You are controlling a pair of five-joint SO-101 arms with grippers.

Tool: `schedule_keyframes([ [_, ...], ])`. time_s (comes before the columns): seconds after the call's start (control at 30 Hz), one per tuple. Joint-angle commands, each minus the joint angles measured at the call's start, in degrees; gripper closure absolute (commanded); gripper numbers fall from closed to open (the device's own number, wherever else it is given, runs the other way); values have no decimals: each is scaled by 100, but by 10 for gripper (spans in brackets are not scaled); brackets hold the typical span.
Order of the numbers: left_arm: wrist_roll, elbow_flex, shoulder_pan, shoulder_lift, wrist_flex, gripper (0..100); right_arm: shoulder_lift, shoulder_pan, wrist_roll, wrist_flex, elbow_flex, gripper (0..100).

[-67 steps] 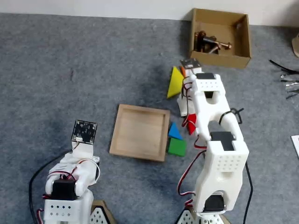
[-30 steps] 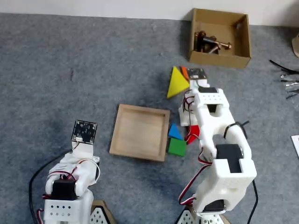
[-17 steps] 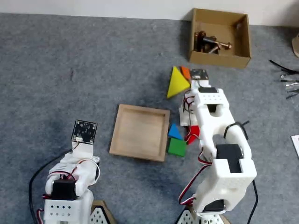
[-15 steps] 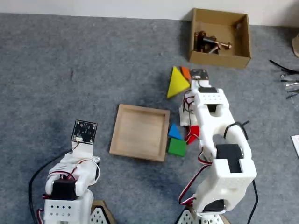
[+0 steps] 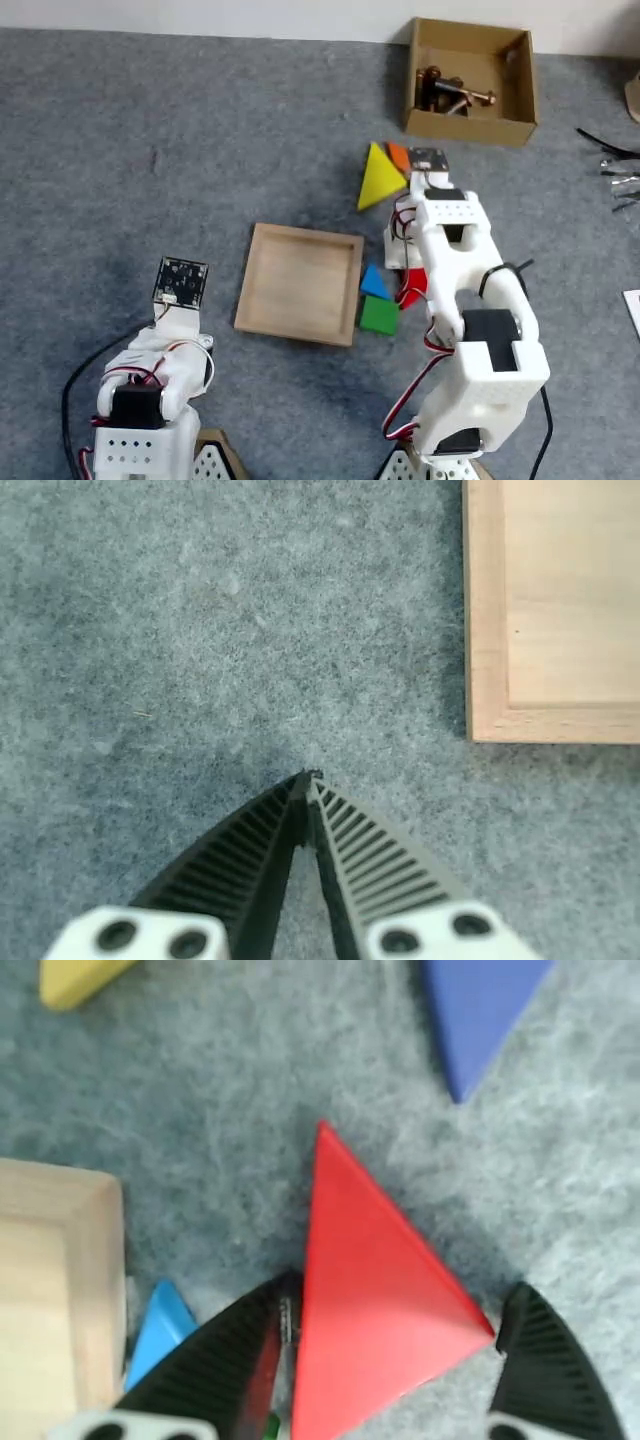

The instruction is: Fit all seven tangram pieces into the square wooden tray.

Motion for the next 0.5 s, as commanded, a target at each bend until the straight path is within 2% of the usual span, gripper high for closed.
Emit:
schedule_keyframes([
  [0.0, -53, 110, -57, -31, 18, 995, -277, -40, 70, -233, 92, 708],
  [0.47, -53, 110, -57, -31, 18, 995, -180, -57, -105, -207, 224, 710],
])
